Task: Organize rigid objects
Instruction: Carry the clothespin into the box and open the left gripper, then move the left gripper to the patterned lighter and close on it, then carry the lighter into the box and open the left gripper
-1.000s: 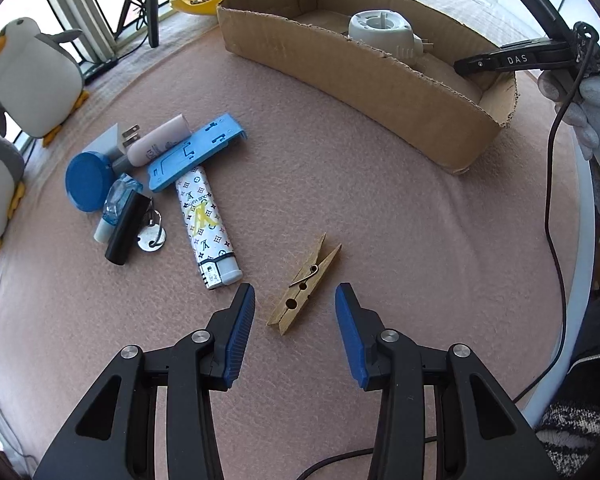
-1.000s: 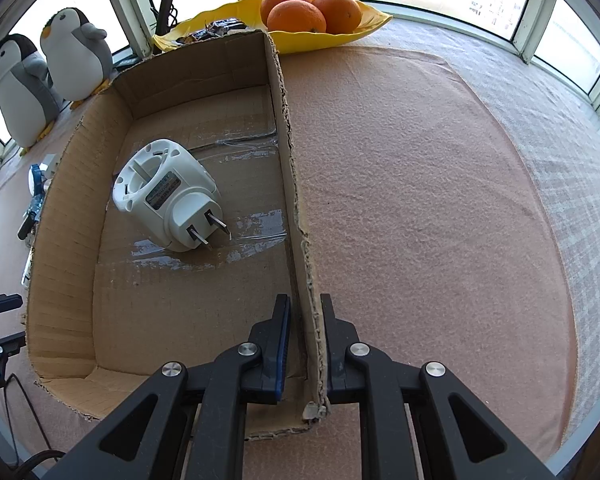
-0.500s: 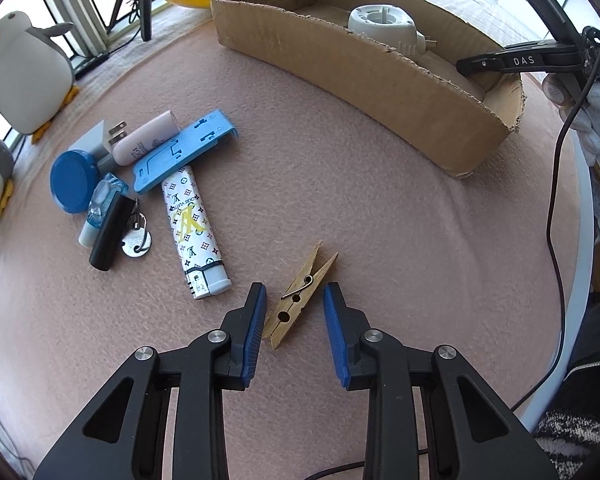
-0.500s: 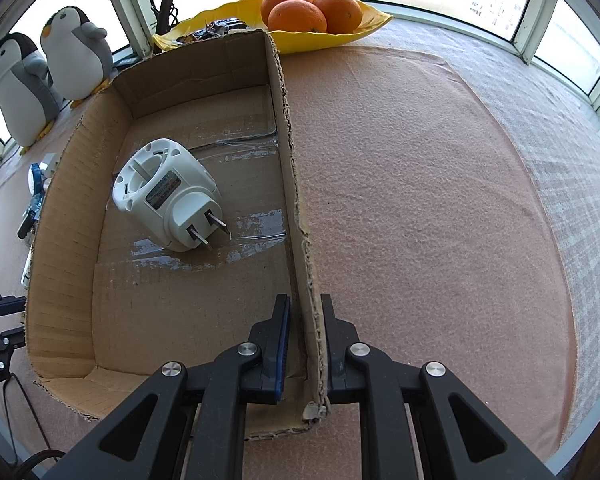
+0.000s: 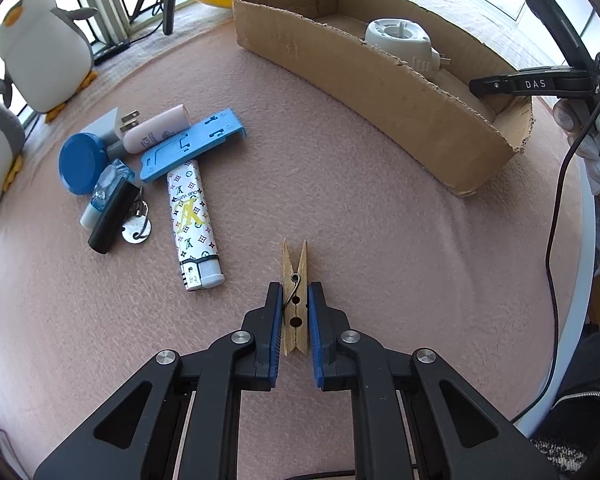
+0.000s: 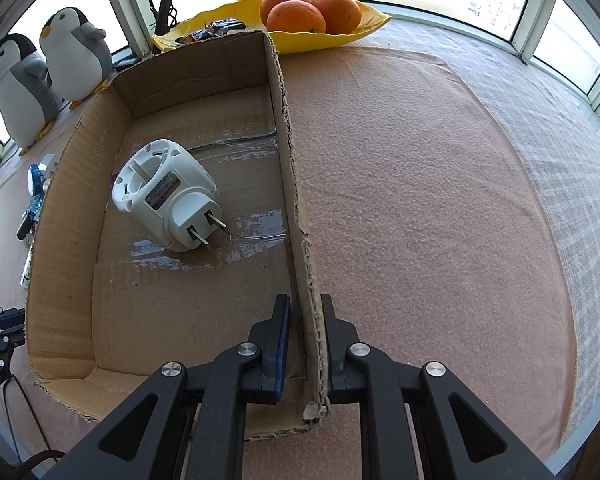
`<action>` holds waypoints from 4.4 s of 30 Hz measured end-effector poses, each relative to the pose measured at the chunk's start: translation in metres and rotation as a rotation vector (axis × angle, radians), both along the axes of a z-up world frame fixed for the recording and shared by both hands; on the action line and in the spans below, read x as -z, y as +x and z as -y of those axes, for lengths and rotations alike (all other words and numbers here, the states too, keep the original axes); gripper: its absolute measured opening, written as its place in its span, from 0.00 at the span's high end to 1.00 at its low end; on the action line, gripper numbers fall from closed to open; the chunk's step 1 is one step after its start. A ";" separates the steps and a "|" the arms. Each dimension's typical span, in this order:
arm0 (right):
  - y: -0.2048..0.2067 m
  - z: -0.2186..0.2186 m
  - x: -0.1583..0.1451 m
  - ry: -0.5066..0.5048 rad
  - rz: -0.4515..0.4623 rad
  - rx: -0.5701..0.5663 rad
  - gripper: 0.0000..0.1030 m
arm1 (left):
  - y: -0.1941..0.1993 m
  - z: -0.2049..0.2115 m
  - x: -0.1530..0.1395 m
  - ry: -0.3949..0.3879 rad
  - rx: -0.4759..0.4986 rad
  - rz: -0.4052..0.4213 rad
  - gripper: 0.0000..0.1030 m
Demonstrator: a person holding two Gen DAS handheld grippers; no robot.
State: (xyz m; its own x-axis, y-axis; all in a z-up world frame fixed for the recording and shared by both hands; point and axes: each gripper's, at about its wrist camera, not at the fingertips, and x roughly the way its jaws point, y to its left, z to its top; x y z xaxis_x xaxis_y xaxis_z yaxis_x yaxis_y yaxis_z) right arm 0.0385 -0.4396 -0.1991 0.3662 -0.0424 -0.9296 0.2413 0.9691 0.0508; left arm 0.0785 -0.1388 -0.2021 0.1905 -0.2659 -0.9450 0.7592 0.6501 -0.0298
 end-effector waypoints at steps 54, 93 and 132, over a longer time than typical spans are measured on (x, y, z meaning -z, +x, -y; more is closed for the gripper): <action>0.001 0.001 0.000 -0.005 0.000 0.000 0.87 | -0.001 0.165 -0.045 -0.189 0.072 -0.056 0.85; 0.000 -0.001 0.000 -0.010 0.007 0.001 0.86 | 0.062 -0.019 -0.027 -0.101 -0.311 -0.029 0.58; 0.002 -0.001 -0.001 -0.014 0.003 0.006 0.85 | 0.061 0.000 0.004 0.058 -0.246 0.055 0.79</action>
